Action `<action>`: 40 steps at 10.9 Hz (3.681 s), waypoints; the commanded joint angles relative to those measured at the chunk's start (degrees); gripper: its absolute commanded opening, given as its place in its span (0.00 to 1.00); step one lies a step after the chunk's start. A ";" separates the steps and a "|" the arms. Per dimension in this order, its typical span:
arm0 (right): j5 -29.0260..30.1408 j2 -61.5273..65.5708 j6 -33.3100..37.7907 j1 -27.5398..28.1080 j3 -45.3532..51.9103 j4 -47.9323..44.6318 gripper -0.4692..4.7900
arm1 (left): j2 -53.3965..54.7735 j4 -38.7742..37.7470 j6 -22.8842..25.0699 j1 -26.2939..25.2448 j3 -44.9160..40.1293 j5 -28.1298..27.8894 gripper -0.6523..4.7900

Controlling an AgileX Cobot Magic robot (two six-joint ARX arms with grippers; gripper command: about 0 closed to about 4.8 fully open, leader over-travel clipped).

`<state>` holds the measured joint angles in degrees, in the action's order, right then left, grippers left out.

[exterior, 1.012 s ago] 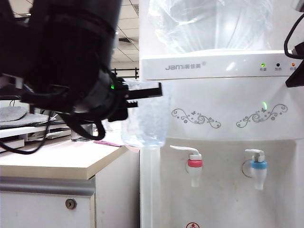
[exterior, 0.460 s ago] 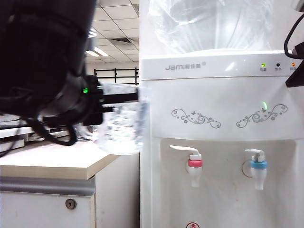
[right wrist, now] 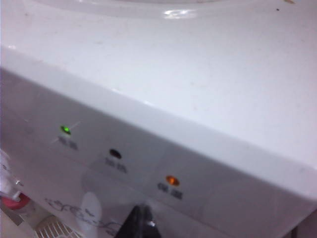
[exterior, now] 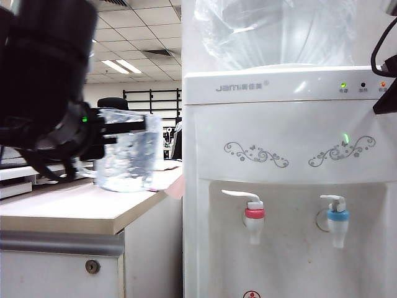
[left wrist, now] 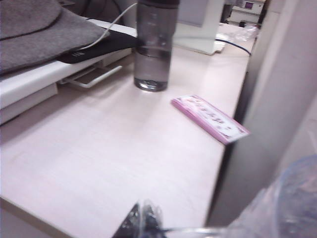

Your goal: Pick up the plastic mug from the left desk, go to the cold water outlet of the water dispenser, press the vertical switch to get some water, then put the mug back on the desk.

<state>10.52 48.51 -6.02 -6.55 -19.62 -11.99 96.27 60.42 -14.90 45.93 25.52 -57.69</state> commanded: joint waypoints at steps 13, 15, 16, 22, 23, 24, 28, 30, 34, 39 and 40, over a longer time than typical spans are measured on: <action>-4.26 0.13 0.00 0.55 -0.59 -3.21 0.09 | 15.98 0.04 -2.49 -31.82 13.86 26.49 0.12; -4.24 0.13 0.00 0.57 -0.59 -3.23 0.09 | 16.31 -1.46 -2.58 -33.88 14.95 28.39 0.12; -4.22 0.13 0.00 0.52 -0.59 -3.23 0.09 | 16.31 -1.68 -2.58 -33.88 15.21 28.41 0.12; -4.24 0.13 0.00 0.52 -0.59 -3.21 0.09 | 16.31 -1.57 -2.54 -33.86 15.93 28.35 0.12; -4.24 0.13 0.00 0.52 -0.59 -3.21 0.09 | 16.31 -1.51 -2.56 -33.86 15.93 28.37 0.19; -4.26 0.13 0.00 0.52 -0.59 -3.23 0.09 | 16.31 -1.51 -2.54 -33.86 15.93 28.35 0.19; -4.26 0.13 0.00 0.52 -0.59 -3.21 0.09 | 16.15 -1.16 -3.19 -33.73 15.74 30.56 0.28; -4.26 0.13 0.00 0.52 -0.59 -3.21 0.09 | 12.72 -7.26 -4.20 -33.38 15.45 31.39 0.29; -4.26 0.15 0.00 0.55 -0.59 -3.21 0.09 | 11.82 -10.56 -5.55 -31.30 14.25 31.04 0.28; -4.26 0.15 0.00 0.55 -0.59 -3.23 0.09 | 3.43 -10.62 -5.66 -29.70 5.44 32.50 0.28; -4.24 0.17 0.00 0.52 -0.59 -3.21 0.09 | 0.22 -10.60 -5.20 -29.22 3.45 32.48 0.27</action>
<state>10.48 48.51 -6.02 -6.55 -19.62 -11.99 97.80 49.21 -20.47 16.47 29.58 -25.43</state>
